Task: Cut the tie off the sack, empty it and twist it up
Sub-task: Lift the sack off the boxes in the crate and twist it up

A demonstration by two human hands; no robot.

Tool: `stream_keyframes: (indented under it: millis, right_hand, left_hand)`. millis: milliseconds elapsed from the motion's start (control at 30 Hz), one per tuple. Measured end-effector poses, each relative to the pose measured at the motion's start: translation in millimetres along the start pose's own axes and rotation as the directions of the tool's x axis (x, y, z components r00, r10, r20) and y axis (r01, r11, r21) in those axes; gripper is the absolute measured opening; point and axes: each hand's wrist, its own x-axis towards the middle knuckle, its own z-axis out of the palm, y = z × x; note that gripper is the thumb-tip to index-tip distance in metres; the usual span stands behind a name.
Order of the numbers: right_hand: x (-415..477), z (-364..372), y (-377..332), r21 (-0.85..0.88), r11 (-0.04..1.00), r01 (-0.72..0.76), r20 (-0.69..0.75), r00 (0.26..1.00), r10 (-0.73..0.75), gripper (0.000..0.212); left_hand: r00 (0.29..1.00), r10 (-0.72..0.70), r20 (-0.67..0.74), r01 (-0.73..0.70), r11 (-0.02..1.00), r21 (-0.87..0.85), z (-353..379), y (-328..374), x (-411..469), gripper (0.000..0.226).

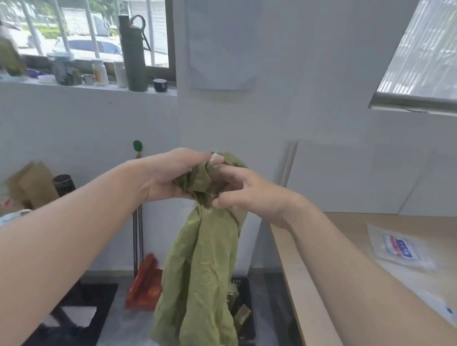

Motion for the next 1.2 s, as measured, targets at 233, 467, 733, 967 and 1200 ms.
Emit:
stream_keyframes:
  millis: [233, 467, 733, 967, 1200]
  right_hand:
    - [-32.9, -28.8, 11.1, 0.031, 0.979, 0.201, -0.11, 0.974, -0.197, 0.035]
    - [-51.7, -41.2, 20.4, -0.583, 0.812, -0.019, -0.415, 0.866, -0.278, 0.077]
    - [-45.3, -37.8, 5.6, -0.428, 0.89, 0.156, -0.46, 0.81, -0.363, 0.019]
    - [-33.0, -31.0, -11.4, -0.526, 0.827, 0.2, -0.461, 0.75, -0.474, 0.012]
    - [-21.8, -29.6, -35.0, -0.503, 0.854, 0.132, -0.5, 0.761, -0.413, 0.035]
  left_hand:
    - [0.99, 0.14, -0.01, -0.14, 0.983, -0.118, 5.2, 0.8, -27.4, 0.05]
    - [0.978, 0.202, 0.051, -0.198, 0.978, -0.069, 5.0, 30.6, -57.1, 0.058]
    - [0.98, 0.168, 0.106, -0.195, 0.919, 0.342, -2.7, 44.3, -72.5, 0.048]
    - [0.974, 0.226, 0.015, -0.154, 0.609, 0.778, -7.3, 39.4, -78.3, 0.059]
    - [0.925, 0.354, -0.139, -0.018, 0.405, 0.914, -8.7, 33.5, -63.5, 0.043]
